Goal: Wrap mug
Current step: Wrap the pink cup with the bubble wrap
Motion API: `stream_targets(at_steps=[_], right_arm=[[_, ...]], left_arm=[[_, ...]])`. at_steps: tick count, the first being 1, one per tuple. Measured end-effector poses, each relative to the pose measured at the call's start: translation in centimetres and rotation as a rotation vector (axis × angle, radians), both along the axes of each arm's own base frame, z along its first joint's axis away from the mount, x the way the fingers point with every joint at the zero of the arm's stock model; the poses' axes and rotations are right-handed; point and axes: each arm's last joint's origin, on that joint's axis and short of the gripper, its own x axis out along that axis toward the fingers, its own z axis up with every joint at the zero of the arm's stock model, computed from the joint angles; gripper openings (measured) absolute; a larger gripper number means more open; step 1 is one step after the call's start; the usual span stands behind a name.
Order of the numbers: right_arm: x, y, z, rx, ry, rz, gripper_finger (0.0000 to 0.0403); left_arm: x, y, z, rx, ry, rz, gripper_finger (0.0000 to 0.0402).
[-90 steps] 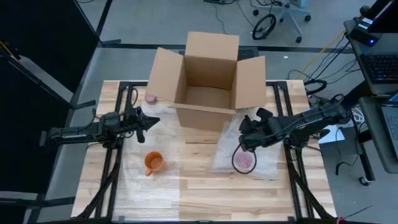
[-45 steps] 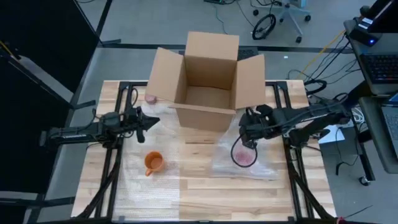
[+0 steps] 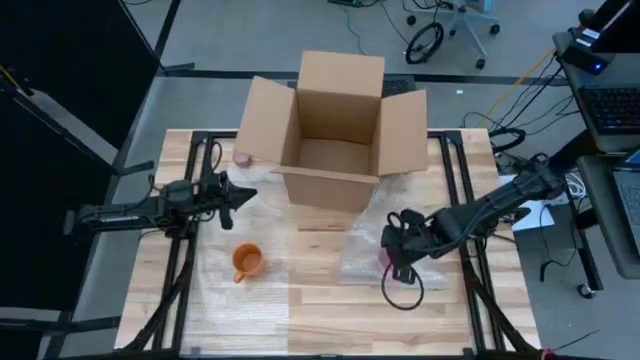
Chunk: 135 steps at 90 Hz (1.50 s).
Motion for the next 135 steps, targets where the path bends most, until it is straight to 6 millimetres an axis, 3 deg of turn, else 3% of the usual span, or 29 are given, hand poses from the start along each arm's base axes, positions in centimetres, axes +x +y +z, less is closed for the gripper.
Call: stream_targets(at_steps=[37,74,104,135], right_arm=[[-0.6,-0.4,-5.1,0.058,0.034,-0.031,0.0001],[-0.2,-1.6,-8.0,0.073,0.002,-0.084,0.0000],[0.5,-1.5,-9.9,0.053,0.066,-0.066,0.0000],[0.9,-1.4,-9.7,0.057,0.066,-0.061,0.0000]], left_arm=[[0.0,0.0,-0.1,-0.002,0.006,0.000,0.0000],[0.0,0.0,-0.1,-0.002,0.007,0.000,0.0000],[0.0,0.0,-0.1,-0.003,0.014,0.000,0.0000],[0.0,0.0,-0.4,-0.008,0.040,0.000,0.0000]])
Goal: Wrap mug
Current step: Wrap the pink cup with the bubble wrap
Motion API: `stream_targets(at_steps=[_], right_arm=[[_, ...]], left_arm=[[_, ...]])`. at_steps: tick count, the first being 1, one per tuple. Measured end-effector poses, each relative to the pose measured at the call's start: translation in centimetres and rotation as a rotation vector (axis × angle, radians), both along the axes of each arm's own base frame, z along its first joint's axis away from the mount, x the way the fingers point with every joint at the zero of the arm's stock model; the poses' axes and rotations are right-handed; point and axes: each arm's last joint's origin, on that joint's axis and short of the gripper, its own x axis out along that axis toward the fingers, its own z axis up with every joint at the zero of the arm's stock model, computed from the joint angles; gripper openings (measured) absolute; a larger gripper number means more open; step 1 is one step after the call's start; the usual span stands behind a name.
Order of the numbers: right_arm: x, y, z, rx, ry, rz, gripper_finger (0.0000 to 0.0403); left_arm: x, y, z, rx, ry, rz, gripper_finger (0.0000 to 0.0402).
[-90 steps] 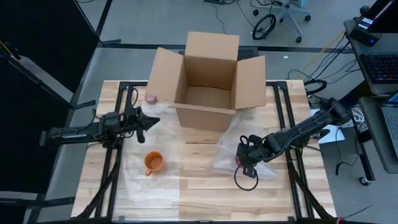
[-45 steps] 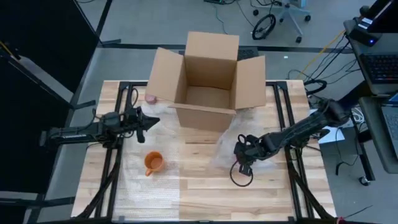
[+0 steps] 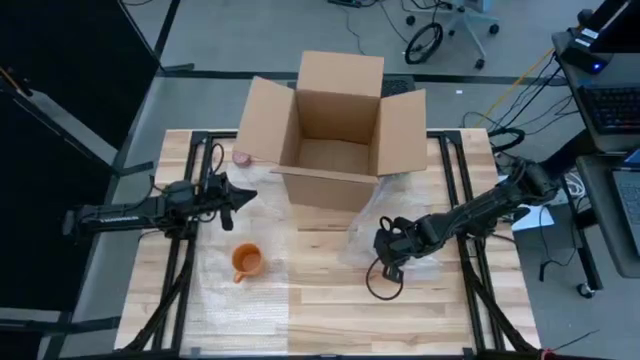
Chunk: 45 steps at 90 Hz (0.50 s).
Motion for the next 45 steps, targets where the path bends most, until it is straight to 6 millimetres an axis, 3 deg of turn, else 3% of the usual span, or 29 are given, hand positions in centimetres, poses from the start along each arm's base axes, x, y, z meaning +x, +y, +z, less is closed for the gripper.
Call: stream_targets(at_steps=[15,45], right_arm=[[0.9,0.4,1.4,0.007,-0.010,0.024,0.0011],[1.6,0.6,4.1,0.005,-0.009,0.015,0.0097]], left_arm=[[0.0,0.0,0.0,0.000,-0.002,0.000,0.0000],[0.0,0.0,0.0,0.001,-0.003,0.000,0.0000]])
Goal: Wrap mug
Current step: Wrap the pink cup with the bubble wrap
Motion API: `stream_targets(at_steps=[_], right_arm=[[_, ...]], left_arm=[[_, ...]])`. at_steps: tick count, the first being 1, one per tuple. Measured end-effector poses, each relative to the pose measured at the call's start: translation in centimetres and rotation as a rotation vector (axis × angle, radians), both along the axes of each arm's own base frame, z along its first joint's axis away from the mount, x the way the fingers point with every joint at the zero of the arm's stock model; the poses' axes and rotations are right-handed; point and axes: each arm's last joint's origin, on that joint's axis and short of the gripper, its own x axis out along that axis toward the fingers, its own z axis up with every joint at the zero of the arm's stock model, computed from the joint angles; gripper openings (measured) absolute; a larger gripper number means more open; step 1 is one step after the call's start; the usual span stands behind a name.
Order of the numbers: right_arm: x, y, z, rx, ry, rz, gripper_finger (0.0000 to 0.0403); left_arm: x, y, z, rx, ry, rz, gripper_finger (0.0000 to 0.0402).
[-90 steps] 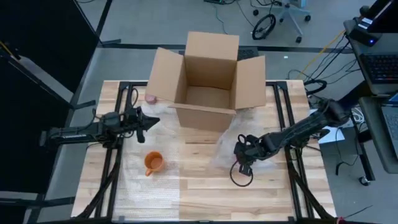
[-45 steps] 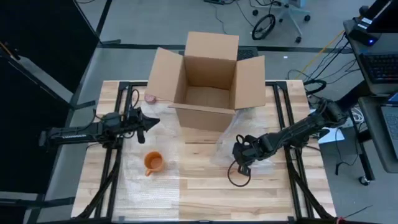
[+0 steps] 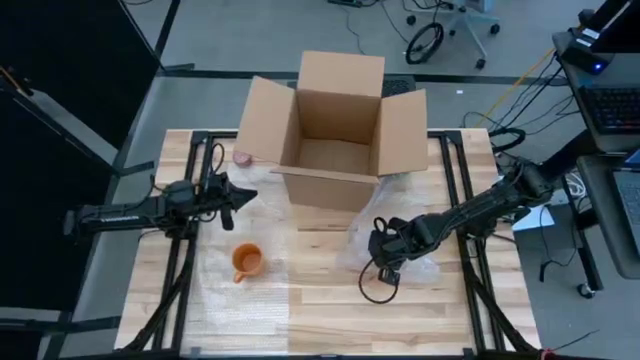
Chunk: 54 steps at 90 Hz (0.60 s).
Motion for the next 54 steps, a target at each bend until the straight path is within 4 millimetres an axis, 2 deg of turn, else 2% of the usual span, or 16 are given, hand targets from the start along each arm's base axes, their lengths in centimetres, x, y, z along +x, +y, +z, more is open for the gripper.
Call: stream_targets(at_steps=[16,54], right_arm=[[0.0,0.0,1.8,-0.017,0.039,0.016,0.0117],[-0.1,0.0,4.8,-0.020,0.078,-0.012,0.0126]], left_arm=[[0.0,0.0,0.0,0.000,0.000,0.000,0.0000],[0.0,0.0,0.0,0.000,0.000,0.000,0.0000]])
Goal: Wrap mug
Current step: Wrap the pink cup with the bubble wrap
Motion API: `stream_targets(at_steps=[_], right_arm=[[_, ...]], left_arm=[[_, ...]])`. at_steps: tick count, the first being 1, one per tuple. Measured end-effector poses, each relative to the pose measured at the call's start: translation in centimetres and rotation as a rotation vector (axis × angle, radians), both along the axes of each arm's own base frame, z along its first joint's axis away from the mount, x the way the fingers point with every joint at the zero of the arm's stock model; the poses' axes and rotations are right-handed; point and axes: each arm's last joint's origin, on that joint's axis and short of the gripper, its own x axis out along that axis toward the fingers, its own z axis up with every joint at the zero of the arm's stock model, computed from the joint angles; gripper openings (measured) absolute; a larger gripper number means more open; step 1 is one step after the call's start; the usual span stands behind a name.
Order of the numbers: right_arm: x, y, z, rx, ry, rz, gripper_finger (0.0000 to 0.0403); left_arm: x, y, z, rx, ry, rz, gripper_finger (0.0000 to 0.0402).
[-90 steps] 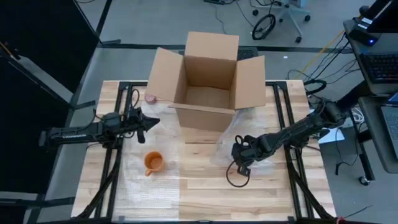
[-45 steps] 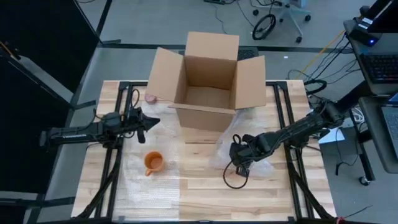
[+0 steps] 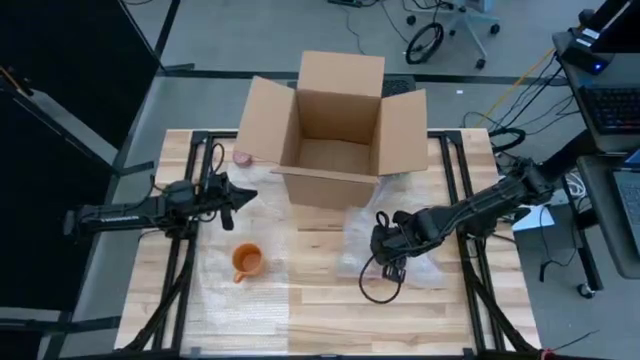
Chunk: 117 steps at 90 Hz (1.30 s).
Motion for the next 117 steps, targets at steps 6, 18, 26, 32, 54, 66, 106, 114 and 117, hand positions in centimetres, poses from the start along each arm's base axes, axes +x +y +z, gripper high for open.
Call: stream_targets(at_steps=[6,18,26,32,54,66,106,114,117], right_arm=[[-0.3,-0.1,0.5,-0.008,0.030,-0.023,0.0138],[-0.8,-0.5,0.8,-0.063,0.073,-0.077,0.0177],[-1.1,-0.6,0.4,-0.093,0.083,-0.097,0.0208],[-1.2,-1.0,-0.2,-0.117,0.097,-0.114,0.0230],[-1.8,-1.6,-3.5,-0.130,0.126,-0.155,0.0271],[-1.7,-1.5,-5.5,-0.091,0.072,-0.172,0.0272],[-2.6,-1.8,-8.9,-0.062,0.048,-0.232,0.0263],[-2.4,-1.8,-8.2,-0.064,0.063,-0.218,0.0263],[-2.2,-1.8,-7.9,-0.064,0.059,-0.214,0.0263]], left_arm=[[0.0,0.0,0.0,0.000,0.000,0.000,0.0000],[0.0,0.0,0.0,0.001,0.000,0.000,0.0000],[0.0,0.0,0.0,0.001,0.001,0.000,0.0000],[0.0,0.0,0.0,0.001,0.001,0.000,0.0000],[0.0,0.0,0.0,0.001,0.001,-0.005,0.0000],[0.0,0.0,0.0,0.001,0.002,-0.005,0.0000],[0.0,0.0,0.0,0.000,0.002,-0.005,0.0000],[0.0,0.0,0.0,0.000,0.003,-0.005,0.0000],[0.0,0.0,0.0,0.000,0.003,-0.005,0.0000]])
